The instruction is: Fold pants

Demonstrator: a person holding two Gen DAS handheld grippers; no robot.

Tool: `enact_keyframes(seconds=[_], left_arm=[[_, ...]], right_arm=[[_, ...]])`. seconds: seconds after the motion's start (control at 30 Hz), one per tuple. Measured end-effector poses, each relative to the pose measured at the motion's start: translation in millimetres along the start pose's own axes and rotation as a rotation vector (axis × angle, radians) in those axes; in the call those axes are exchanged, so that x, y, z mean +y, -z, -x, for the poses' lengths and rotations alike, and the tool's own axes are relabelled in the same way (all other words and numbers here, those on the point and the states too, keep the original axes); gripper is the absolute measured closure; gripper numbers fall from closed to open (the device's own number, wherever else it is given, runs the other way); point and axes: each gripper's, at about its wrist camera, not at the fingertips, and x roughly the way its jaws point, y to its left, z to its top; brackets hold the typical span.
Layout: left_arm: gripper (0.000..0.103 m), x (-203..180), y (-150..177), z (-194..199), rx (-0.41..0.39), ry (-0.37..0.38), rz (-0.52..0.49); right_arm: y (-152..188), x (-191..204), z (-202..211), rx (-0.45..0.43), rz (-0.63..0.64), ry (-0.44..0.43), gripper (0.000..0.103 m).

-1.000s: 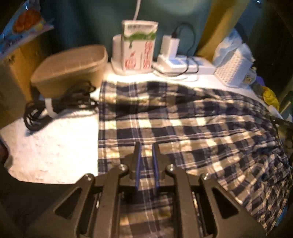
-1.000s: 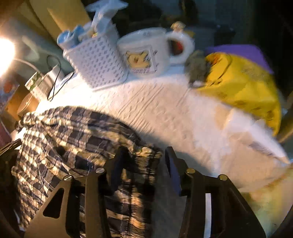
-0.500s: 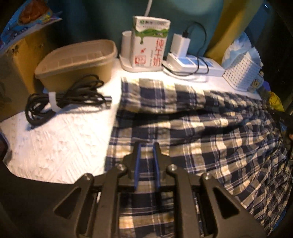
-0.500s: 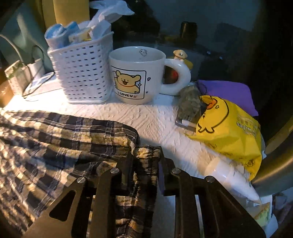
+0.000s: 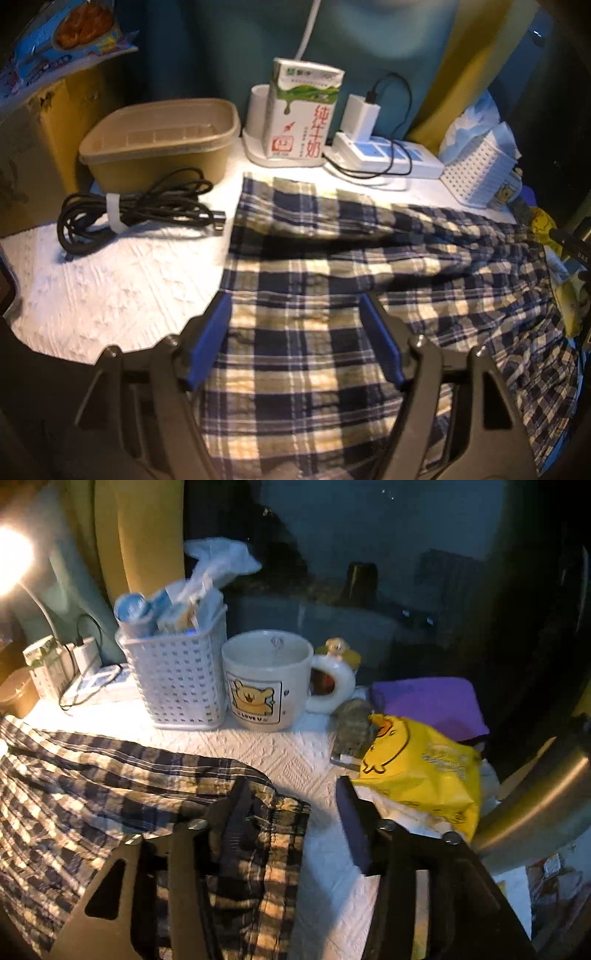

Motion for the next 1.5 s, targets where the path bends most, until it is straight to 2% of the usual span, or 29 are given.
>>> enact_keyframes(seconds=[0.17, 0.33, 0.5, 0.67, 0.77, 0.9, 1.03, 1.07, 1.13, 1.2, 1.3, 1.5], left_arm=[[0.030, -12.4, 9.2, 29.2, -0.021, -0.006, -0.040], [0.030, -21.7, 35.4, 71.1, -0.064, -0.005, -0.048], [0.031, -38.8, 78.6, 107.0, -0.058, 0.020, -0.082], [0.030, -52.8, 133.7, 129.2, 0.002, 0.046, -0.073], [0.030, -60.7, 164.0, 144.8, -0.014, 0.022, -0.082], [0.030, -66.3, 196.1, 163.2, -0.027, 0.039, -0.090], [0.030, -67.7, 225.9, 169.6, 0.018, 0.070, -0.077], [0.030, -64.6, 231.5, 170.0, 0.038, 0.092, -0.050], [0.031, -60.7, 243.4, 174.1, 0.051, 0.089, -0.029], [0.031, -63.0, 251.6, 179.0, 0.045, 0.052, -0.068], [0.030, -64.6, 256.9, 185.0, 0.054, 0.042, -0.119], [0.030, -60.3, 266.2, 187.9, 0.080, -0.030, -0.227]], right_arm=[[5.3, 5.8, 26.8, -0.021, 0.017, -0.010, 0.038], [23.9, 8.8, 55.9, -0.031, 0.019, -0.034, 0.032], [52.4, 13.6, 84.2, -0.023, 0.046, -0.047, 0.021], [87.2, 14.8, 104.8, -0.004, 0.059, -0.055, 0.017], [111.8, 14.5, 121.0, -0.003, 0.065, -0.068, 0.017], [143.0, 18.3, 142.9, -0.007, 0.110, -0.102, 0.017], [175.7, 21.8, 159.5, 0.009, 0.165, -0.060, 0.017], [182.4, 20.6, 163.5, 0.010, 0.162, -0.059, 0.017], [196.2, 16.1, 170.9, 0.014, 0.141, -0.062, 0.017], [207.2, 12.5, 175.7, 0.020, 0.118, -0.054, 0.017], [220.5, 5.0, 178.9, 0.030, 0.070, -0.053, 0.017], [229.8, 6.7, 180.6, 0.040, 0.081, -0.041, 0.017]])
